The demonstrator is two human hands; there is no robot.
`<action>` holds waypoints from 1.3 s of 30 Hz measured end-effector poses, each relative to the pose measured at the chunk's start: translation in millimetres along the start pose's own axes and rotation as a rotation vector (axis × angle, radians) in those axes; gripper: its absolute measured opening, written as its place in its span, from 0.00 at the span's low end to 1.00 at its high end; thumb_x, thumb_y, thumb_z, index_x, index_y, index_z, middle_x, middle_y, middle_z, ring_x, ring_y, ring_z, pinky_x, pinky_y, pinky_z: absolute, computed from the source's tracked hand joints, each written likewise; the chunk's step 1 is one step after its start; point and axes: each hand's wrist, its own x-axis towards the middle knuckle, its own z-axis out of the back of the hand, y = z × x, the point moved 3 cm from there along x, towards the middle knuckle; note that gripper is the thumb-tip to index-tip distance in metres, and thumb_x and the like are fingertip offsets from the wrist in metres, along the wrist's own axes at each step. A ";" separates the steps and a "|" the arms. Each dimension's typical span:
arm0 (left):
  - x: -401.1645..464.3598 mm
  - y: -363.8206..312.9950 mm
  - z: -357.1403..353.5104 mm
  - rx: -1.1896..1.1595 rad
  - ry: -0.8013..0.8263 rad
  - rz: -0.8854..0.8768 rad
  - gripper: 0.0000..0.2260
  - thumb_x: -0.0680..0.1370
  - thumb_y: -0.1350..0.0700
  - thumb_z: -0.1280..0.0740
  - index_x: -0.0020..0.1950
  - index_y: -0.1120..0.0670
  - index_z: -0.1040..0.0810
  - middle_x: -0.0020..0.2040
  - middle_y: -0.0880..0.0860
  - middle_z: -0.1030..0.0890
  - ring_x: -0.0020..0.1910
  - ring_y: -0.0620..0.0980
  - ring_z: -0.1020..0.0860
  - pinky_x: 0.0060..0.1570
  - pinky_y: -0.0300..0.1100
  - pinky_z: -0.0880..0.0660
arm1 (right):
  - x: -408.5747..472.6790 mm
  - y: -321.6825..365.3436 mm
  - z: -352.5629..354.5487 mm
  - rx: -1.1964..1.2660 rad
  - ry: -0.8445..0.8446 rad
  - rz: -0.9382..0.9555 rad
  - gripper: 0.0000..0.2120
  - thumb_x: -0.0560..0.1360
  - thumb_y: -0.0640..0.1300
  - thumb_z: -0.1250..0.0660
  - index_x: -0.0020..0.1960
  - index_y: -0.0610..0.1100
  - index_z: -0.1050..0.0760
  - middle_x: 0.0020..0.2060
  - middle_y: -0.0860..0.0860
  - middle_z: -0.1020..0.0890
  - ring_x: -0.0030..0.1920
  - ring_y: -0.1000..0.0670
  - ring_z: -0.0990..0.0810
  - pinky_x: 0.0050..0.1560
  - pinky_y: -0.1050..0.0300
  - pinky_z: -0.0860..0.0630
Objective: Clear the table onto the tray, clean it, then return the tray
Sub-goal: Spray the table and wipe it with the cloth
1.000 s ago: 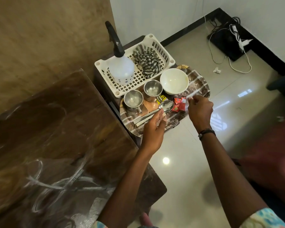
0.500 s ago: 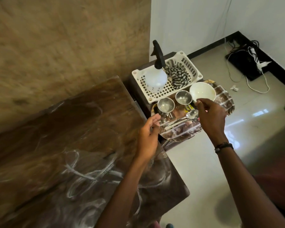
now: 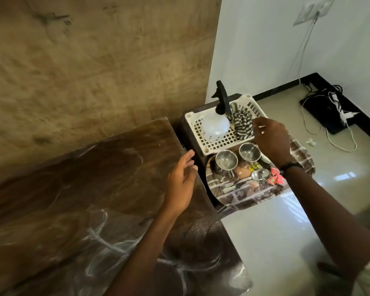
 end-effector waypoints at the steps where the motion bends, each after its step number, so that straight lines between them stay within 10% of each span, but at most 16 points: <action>1: 11.8 -1.3 -8.4 -0.004 -0.013 0.003 0.20 0.80 0.60 0.39 0.72 0.53 0.34 0.69 0.46 0.29 0.65 0.42 0.28 0.57 0.26 0.30 | 11.6 -4.1 -7.7 -0.041 0.051 0.021 0.14 0.78 0.40 0.38 0.61 0.44 0.22 0.57 0.41 0.19 0.54 0.39 0.20 0.53 0.48 0.24; 9: 118.2 -12.1 -72.1 -0.003 -0.186 -0.036 0.38 0.75 0.60 0.30 0.77 0.54 0.51 0.79 0.51 0.49 0.76 0.52 0.43 0.71 0.58 0.38 | 82.3 -42.3 -74.4 -0.194 0.435 0.160 0.30 0.76 0.39 0.34 0.75 0.42 0.41 0.72 0.40 0.36 0.71 0.38 0.36 0.71 0.46 0.40; 18: 192.6 -17.0 -104.9 0.017 -0.228 -0.103 0.41 0.71 0.57 0.26 0.77 0.54 0.47 0.77 0.51 0.42 0.72 0.40 0.39 0.68 0.32 0.37 | 110.1 -54.9 -115.7 -0.144 0.583 0.185 0.33 0.77 0.44 0.36 0.77 0.48 0.47 0.76 0.42 0.44 0.76 0.39 0.44 0.75 0.43 0.43; 24: 205.6 -18.6 -112.3 -0.060 -0.415 -0.100 0.28 0.70 0.56 0.24 0.67 0.56 0.31 0.52 0.33 0.26 0.52 0.51 0.21 0.55 0.45 0.24 | 115.8 -52.7 -117.3 -0.199 0.483 0.217 0.27 0.79 0.45 0.38 0.75 0.49 0.40 0.70 0.42 0.34 0.69 0.37 0.36 0.66 0.41 0.30; 32: 206.5 -17.3 -114.5 -0.016 -0.473 -0.141 0.19 0.74 0.64 0.31 0.63 0.62 0.30 0.54 0.61 0.21 0.49 0.61 0.21 0.56 0.49 0.25 | 120.2 -51.1 -110.3 -0.213 0.460 0.258 0.25 0.78 0.40 0.38 0.74 0.50 0.38 0.66 0.41 0.30 0.65 0.38 0.31 0.60 0.43 0.27; 39: 198.9 -53.1 -87.6 0.005 -0.490 -0.350 0.13 0.71 0.69 0.36 0.55 0.65 0.27 0.48 0.59 0.22 0.35 0.49 0.28 0.42 0.43 0.27 | 115.1 -36.7 -80.2 -0.183 0.382 0.311 0.28 0.76 0.36 0.38 0.74 0.48 0.38 0.65 0.41 0.28 0.65 0.39 0.30 0.59 0.42 0.24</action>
